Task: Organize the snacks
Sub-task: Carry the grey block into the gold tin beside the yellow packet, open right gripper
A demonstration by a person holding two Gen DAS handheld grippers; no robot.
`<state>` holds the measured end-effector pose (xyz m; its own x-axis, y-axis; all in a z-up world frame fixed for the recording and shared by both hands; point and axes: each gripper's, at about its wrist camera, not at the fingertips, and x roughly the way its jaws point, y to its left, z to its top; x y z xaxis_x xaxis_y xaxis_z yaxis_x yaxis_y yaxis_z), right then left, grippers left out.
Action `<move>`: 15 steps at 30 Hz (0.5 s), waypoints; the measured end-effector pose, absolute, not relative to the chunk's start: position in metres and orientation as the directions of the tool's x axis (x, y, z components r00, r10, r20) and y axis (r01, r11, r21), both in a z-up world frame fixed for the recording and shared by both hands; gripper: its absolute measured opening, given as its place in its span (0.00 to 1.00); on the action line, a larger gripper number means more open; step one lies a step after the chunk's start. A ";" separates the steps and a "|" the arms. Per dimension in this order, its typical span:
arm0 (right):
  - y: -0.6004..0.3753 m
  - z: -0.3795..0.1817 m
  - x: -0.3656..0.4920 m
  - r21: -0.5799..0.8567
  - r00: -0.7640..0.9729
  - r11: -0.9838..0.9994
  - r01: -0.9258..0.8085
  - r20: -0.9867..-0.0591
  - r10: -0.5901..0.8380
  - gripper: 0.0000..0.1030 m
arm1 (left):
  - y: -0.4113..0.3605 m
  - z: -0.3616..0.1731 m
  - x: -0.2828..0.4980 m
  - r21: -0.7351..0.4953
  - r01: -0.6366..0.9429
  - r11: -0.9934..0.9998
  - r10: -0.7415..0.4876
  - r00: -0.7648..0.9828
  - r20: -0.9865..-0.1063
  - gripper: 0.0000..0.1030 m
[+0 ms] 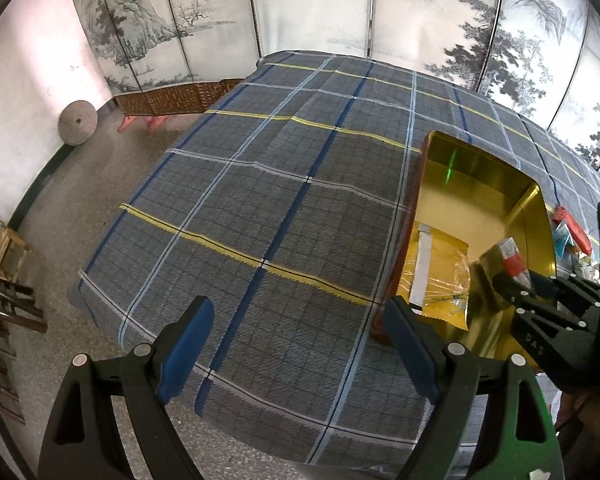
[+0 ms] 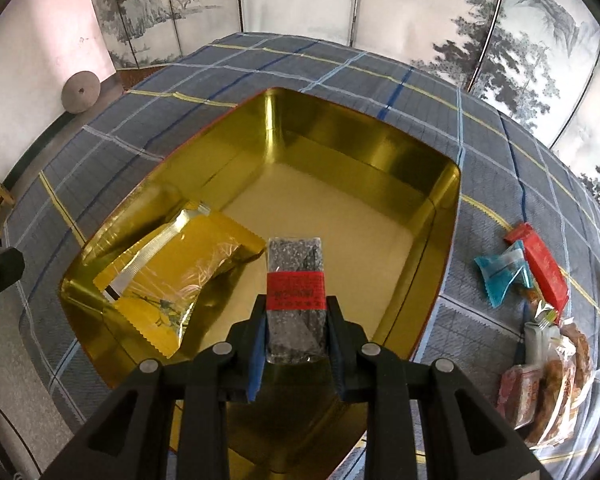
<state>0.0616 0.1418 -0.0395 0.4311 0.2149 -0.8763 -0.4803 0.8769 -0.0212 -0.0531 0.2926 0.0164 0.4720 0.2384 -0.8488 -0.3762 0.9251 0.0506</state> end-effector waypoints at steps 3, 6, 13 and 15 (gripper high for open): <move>0.143 -0.041 0.062 -0.025 0.428 0.875 -0.483 -0.878 0.212 0.26 | 0.291 0.017 -0.054 0.049 -0.372 0.927 0.235 0.475 -0.848 0.83; 0.143 -0.043 0.063 -0.016 0.421 0.875 -0.483 -0.881 0.216 0.26 | 0.287 0.018 -0.051 0.050 -0.367 0.929 0.233 0.474 -0.849 0.83; 0.143 -0.044 0.064 -0.019 0.424 0.872 -0.490 -0.879 0.219 0.26 | 0.279 0.020 -0.047 0.045 -0.358 0.933 0.223 0.474 -0.852 0.83; 0.142 -0.044 0.063 -0.012 0.421 0.871 -0.492 -0.879 0.226 0.26 | 0.276 0.020 -0.046 0.048 -0.353 0.934 0.222 0.474 -0.852 0.83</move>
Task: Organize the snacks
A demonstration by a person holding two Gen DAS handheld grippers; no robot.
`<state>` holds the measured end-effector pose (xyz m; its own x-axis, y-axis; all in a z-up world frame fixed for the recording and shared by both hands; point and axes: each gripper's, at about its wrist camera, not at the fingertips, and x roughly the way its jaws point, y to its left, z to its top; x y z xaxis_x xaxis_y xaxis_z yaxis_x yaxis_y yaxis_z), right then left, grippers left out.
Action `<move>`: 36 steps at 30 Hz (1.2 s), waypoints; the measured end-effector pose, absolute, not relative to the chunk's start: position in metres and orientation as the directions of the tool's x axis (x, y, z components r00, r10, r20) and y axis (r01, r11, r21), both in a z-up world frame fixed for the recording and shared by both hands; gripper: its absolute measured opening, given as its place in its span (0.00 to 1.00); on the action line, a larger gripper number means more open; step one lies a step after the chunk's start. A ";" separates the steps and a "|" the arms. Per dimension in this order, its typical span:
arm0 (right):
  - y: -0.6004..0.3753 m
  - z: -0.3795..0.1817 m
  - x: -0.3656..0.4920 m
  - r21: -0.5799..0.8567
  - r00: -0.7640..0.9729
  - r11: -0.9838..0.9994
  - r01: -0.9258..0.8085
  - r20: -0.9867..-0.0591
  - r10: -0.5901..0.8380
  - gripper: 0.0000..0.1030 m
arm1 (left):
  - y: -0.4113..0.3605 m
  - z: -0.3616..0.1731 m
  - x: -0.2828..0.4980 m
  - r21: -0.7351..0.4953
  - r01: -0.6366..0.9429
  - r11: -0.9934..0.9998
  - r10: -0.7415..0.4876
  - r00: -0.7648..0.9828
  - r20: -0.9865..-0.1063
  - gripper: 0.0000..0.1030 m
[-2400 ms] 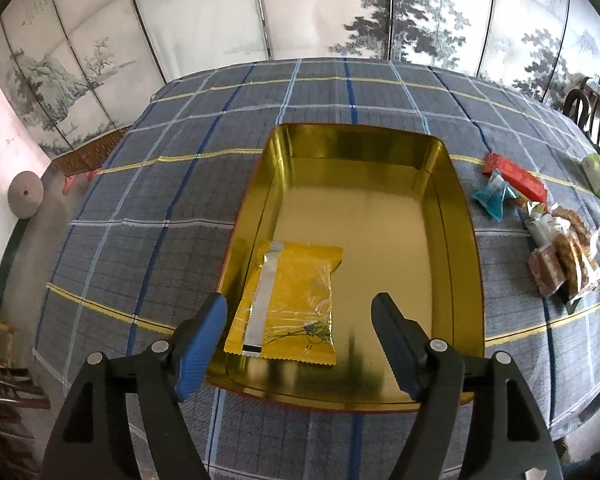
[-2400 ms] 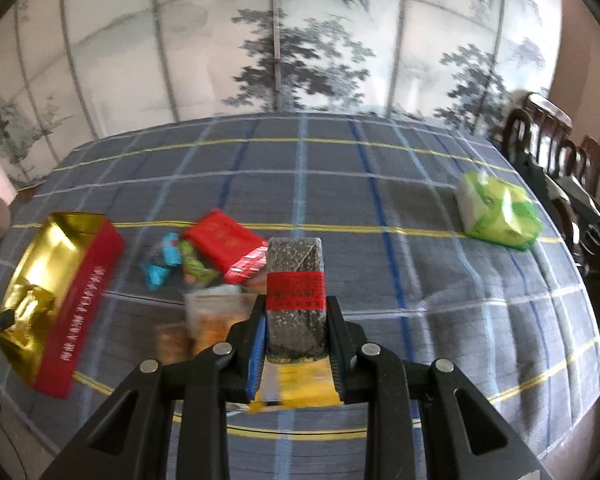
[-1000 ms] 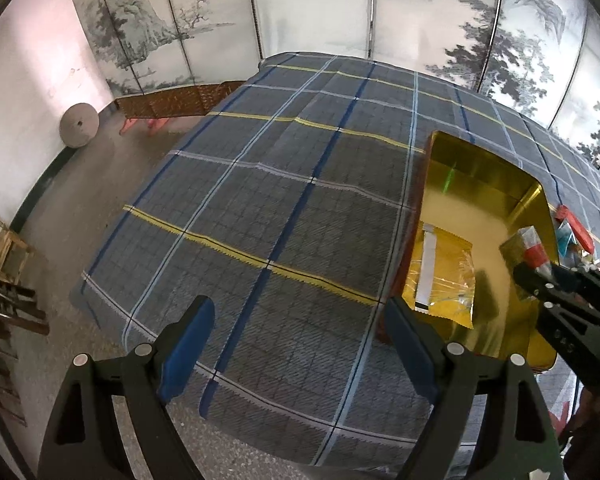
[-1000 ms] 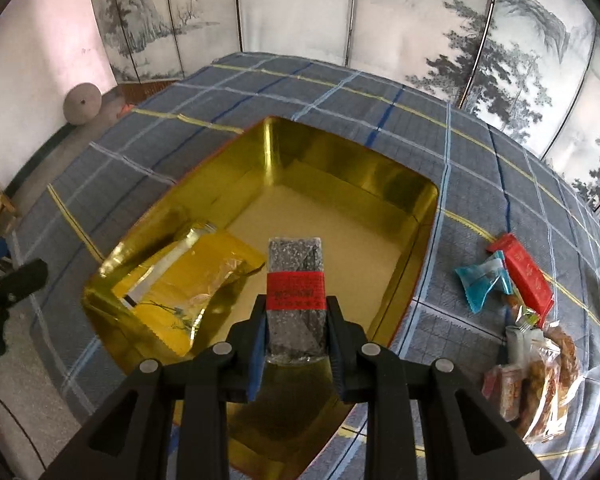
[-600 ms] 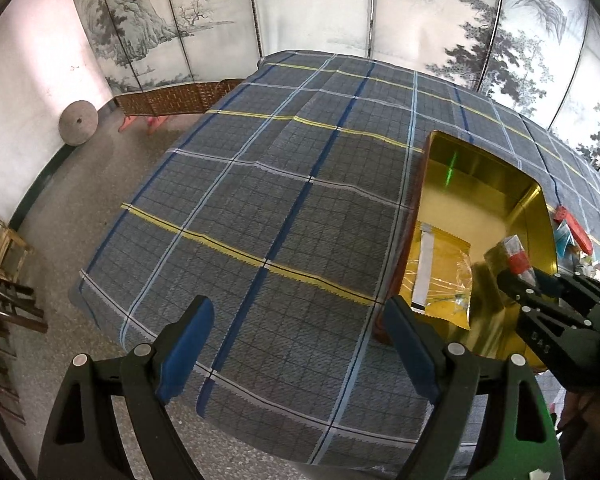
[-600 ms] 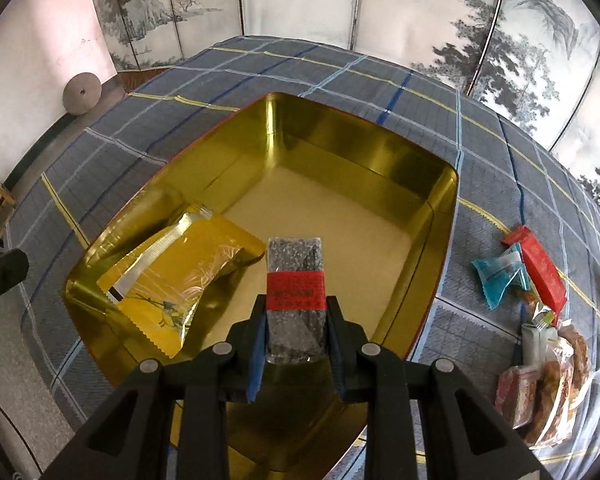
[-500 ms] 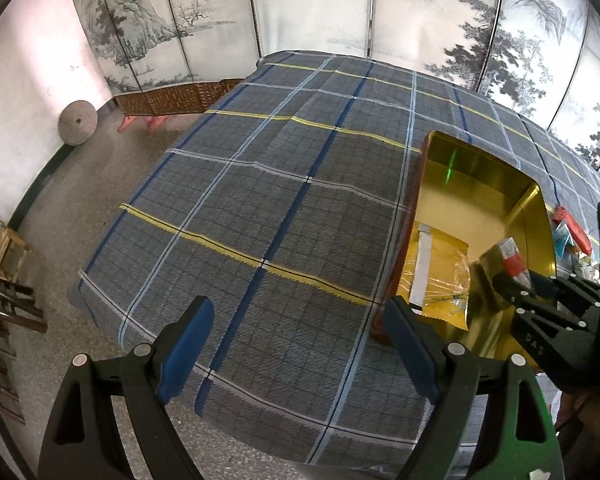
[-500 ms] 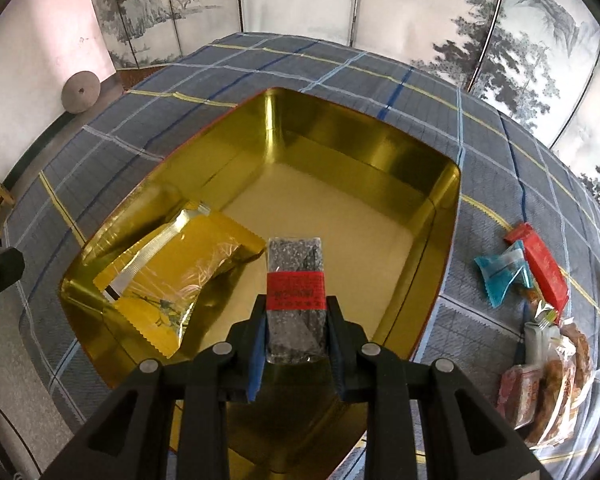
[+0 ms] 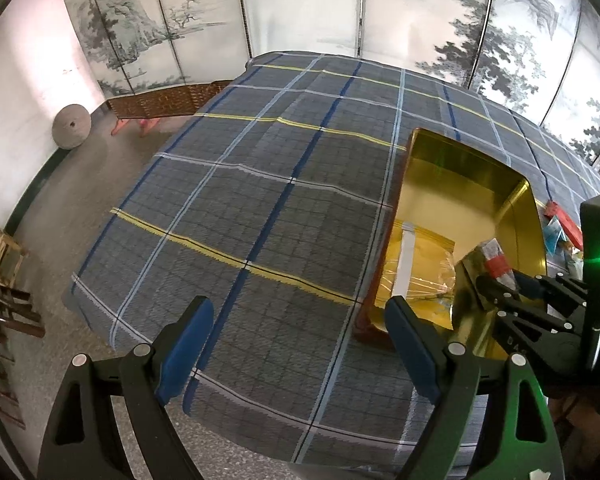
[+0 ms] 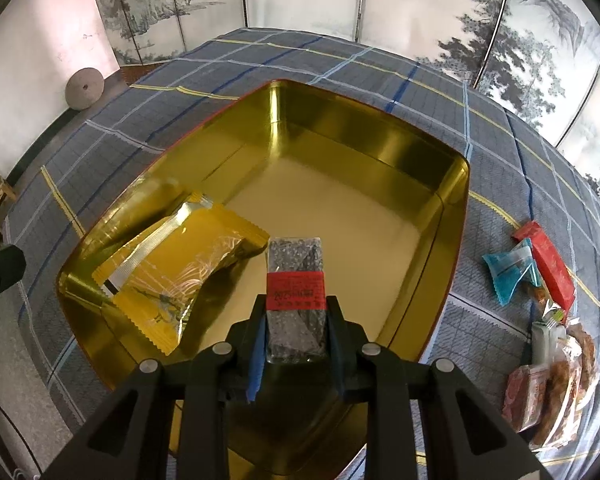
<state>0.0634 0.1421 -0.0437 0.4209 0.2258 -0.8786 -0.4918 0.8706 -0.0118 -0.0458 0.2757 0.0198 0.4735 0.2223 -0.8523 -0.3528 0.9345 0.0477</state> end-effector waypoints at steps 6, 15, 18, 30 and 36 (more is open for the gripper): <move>0.139 -0.037 0.061 -0.006 0.439 0.867 -0.499 -0.864 0.246 0.37 | 0.271 0.022 -0.045 0.045 -0.348 0.936 0.218 0.478 -0.851 0.83; 0.120 -0.013 0.056 0.078 0.449 0.860 -0.505 -0.827 0.338 0.43 | 0.256 0.030 -0.043 0.047 -0.330 0.943 0.214 0.493 -0.843 0.83; 0.106 -0.005 0.052 0.101 0.451 0.858 -0.503 -0.817 0.360 0.43 | 0.246 0.034 -0.042 0.044 -0.314 0.948 0.205 0.503 -0.840 0.83; 0.009 0.018 0.050 0.063 0.539 0.907 -0.417 -0.786 0.303 0.43 | 0.184 0.043 -0.024 0.037 -0.189 0.981 0.135 0.535 -0.834 0.83; -0.067 0.016 0.068 0.030 0.571 0.952 -0.306 -0.794 0.208 0.43 | 0.149 0.041 -0.012 0.037 -0.116 0.993 0.094 0.532 -0.842 0.83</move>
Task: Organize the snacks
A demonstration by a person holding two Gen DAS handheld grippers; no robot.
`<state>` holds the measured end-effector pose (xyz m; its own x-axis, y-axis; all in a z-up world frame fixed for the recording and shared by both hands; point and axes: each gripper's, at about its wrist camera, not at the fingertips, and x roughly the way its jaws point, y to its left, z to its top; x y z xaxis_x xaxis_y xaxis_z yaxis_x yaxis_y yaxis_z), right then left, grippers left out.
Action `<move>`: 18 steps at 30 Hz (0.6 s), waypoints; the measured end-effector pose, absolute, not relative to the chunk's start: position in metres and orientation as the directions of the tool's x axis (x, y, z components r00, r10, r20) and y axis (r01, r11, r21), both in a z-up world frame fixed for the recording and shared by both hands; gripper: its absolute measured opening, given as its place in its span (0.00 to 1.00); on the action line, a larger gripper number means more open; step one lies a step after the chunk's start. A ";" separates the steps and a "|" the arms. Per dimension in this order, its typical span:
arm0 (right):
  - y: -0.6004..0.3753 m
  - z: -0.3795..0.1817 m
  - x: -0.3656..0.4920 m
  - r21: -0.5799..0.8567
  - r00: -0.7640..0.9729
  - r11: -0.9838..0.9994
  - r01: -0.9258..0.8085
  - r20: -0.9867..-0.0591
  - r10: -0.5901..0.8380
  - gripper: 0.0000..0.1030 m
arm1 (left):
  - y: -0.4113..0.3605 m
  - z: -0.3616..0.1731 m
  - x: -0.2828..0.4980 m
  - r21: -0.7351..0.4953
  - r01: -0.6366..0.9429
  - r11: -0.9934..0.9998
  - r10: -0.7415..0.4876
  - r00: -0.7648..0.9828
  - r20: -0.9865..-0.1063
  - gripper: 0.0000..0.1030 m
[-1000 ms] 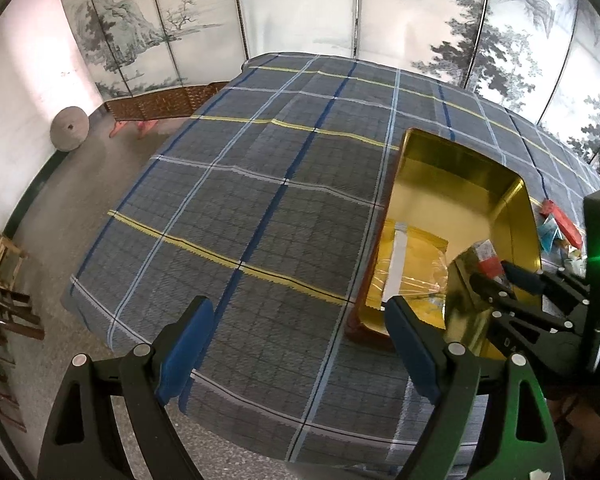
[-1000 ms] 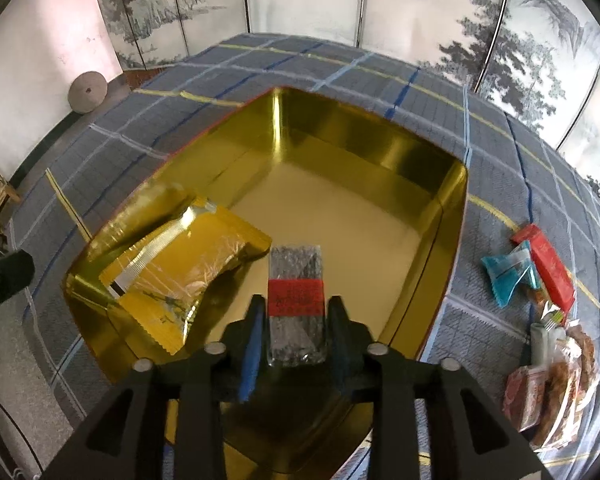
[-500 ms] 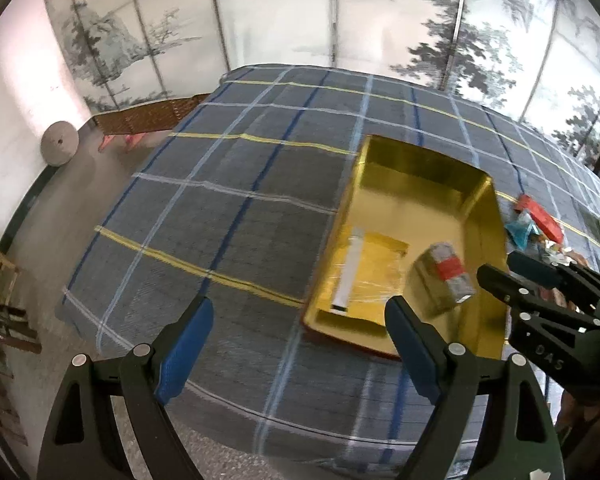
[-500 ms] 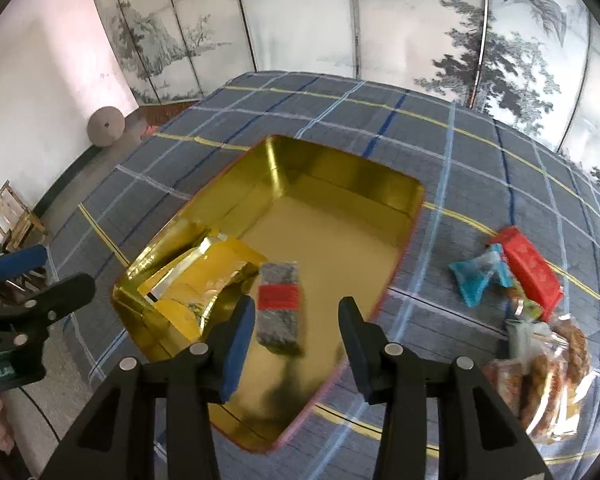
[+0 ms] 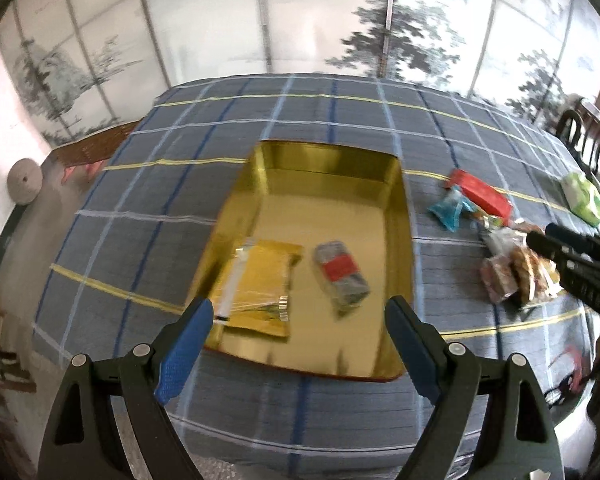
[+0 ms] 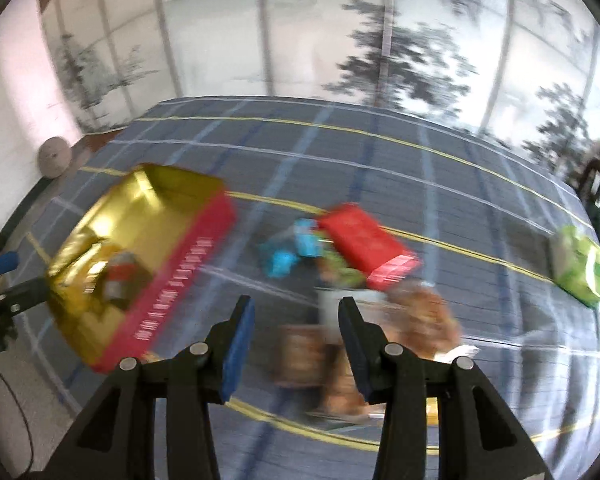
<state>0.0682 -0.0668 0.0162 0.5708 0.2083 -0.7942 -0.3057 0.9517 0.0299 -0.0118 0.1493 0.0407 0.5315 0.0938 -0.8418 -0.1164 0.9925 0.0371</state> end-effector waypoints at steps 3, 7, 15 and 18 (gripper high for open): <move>-0.099 0.011 0.078 0.012 0.563 0.963 -0.269 -0.809 0.168 0.43 | 0.132 0.038 -0.006 0.042 -0.084 0.996 0.080 0.524 -0.848 0.83; -0.127 0.003 0.089 -0.017 0.548 0.961 -0.275 -0.824 0.143 0.43 | 0.111 0.033 -0.001 0.045 -0.047 0.998 0.063 0.512 -0.857 0.83; -0.156 -0.022 0.122 0.023 0.463 0.949 -0.315 -0.869 0.175 0.44 | 0.073 0.022 0.012 0.050 0.009 0.999 0.039 0.479 -0.877 0.83; -0.157 -0.031 0.128 0.026 0.440 0.944 -0.328 -0.881 0.177 0.45 | 0.062 0.016 0.019 0.040 0.020 0.999 0.027 0.463 -0.886 0.83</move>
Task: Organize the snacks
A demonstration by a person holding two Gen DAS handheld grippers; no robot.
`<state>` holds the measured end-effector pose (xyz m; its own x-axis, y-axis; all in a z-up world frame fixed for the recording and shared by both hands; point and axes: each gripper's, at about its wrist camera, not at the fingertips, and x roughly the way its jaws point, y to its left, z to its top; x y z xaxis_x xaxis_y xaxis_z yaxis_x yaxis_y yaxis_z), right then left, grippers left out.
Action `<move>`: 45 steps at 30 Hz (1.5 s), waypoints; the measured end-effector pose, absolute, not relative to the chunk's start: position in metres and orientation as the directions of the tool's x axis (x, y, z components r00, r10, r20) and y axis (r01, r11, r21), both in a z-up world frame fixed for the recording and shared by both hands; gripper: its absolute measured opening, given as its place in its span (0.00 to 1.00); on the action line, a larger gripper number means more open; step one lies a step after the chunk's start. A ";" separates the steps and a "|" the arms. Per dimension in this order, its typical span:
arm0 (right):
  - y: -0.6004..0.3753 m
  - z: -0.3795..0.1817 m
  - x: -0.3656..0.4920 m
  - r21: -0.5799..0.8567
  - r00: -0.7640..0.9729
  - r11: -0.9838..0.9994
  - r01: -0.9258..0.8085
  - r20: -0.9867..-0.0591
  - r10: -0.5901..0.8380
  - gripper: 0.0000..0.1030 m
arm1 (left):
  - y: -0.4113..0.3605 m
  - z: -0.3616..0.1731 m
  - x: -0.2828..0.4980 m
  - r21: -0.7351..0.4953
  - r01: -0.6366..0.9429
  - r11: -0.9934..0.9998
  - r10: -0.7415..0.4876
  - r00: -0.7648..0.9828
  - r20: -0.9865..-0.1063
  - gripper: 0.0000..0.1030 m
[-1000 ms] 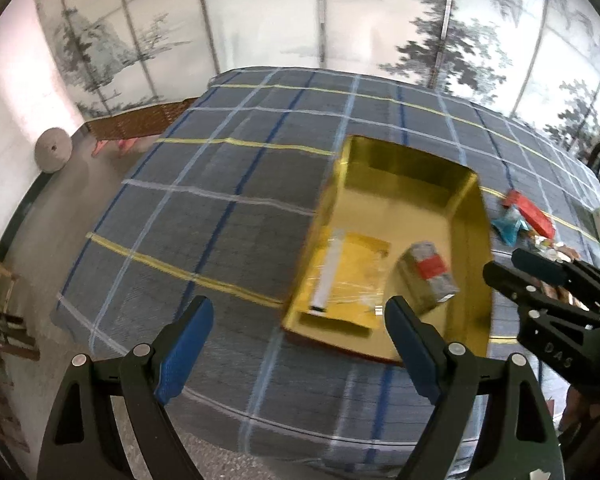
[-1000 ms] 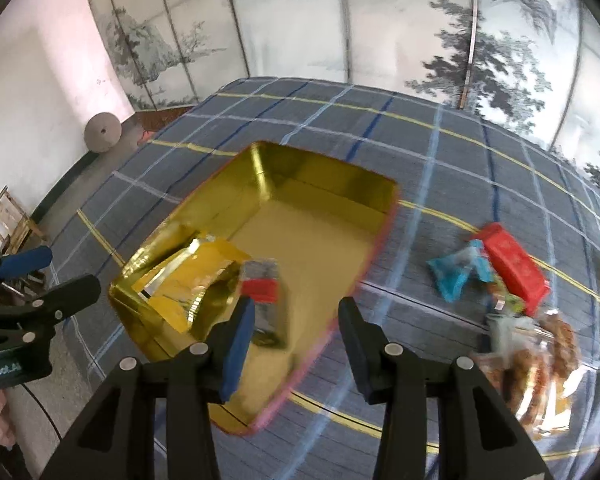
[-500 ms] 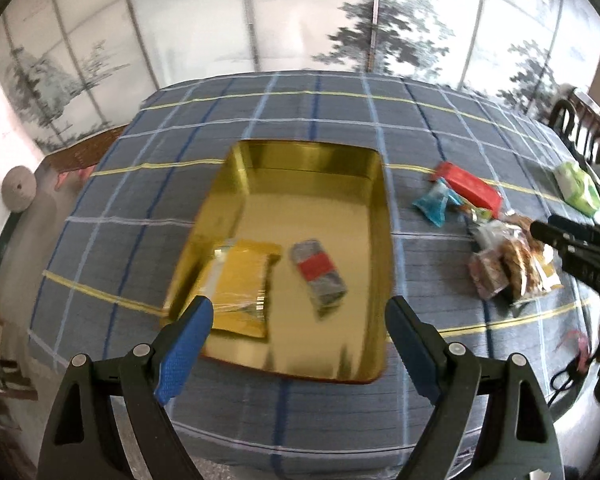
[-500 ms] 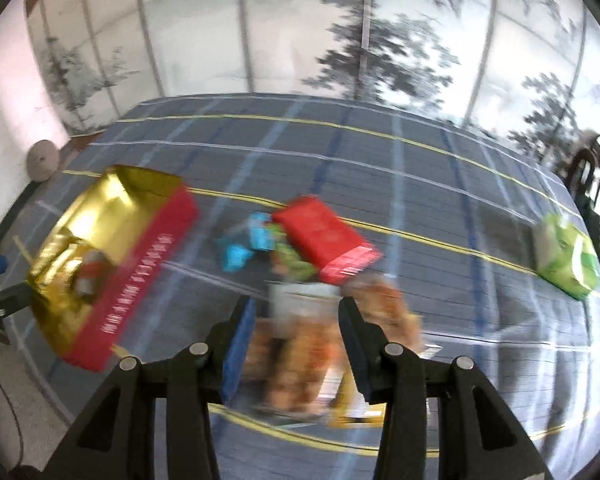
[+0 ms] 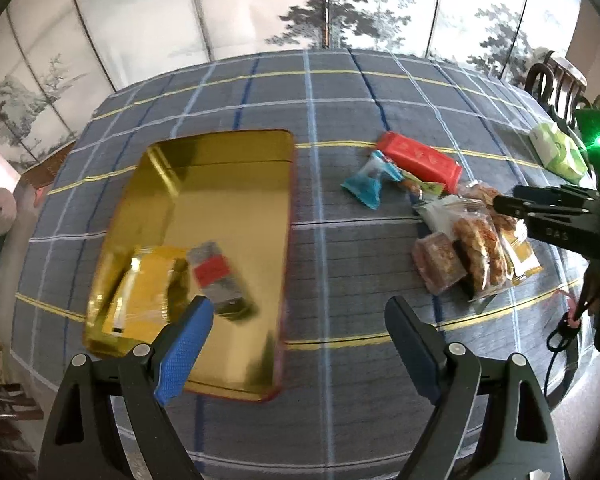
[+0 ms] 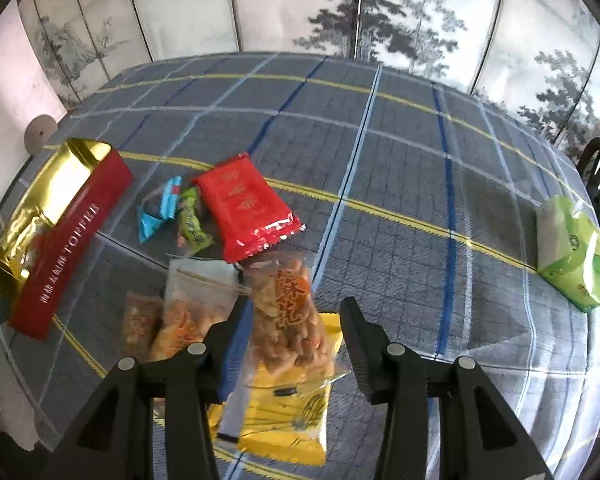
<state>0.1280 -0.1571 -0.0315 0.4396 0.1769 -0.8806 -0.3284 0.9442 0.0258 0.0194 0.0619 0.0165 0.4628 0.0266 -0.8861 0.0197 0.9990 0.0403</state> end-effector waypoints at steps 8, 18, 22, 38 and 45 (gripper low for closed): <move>-0.150 -0.044 0.139 0.047 0.394 0.923 -0.381 -0.895 0.209 0.45 | 0.039 0.003 0.033 0.040 0.045 0.998 0.017 0.433 -0.901 0.83; -0.147 -0.053 0.136 0.027 0.399 0.912 -0.409 -0.893 0.206 0.41 | 0.029 -0.011 0.040 0.038 0.048 0.998 0.016 0.402 -0.916 0.83; -0.152 -0.050 0.129 0.012 0.434 0.922 -0.386 -0.880 0.193 0.40 | 0.026 -0.014 0.042 0.025 0.040 0.999 0.007 0.397 -0.918 0.83; -0.221 -0.046 0.111 -0.018 0.564 0.985 -0.174 -0.822 0.085 0.40 | -0.003 -0.023 0.058 -0.067 0.050 0.997 -0.081 0.391 -0.917 0.82; -0.243 -0.054 0.104 0.008 0.582 0.994 -0.109 -0.810 0.070 0.40 | -0.012 -0.033 0.071 -0.091 0.032 0.995 -0.096 0.364 -0.926 0.78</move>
<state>0.1042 -0.2433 -0.0542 0.5817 0.0703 -0.8104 -0.1088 0.9940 0.0081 0.0707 -0.0123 -0.0329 0.3640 -0.0963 -0.9264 0.0315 0.9953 -0.0911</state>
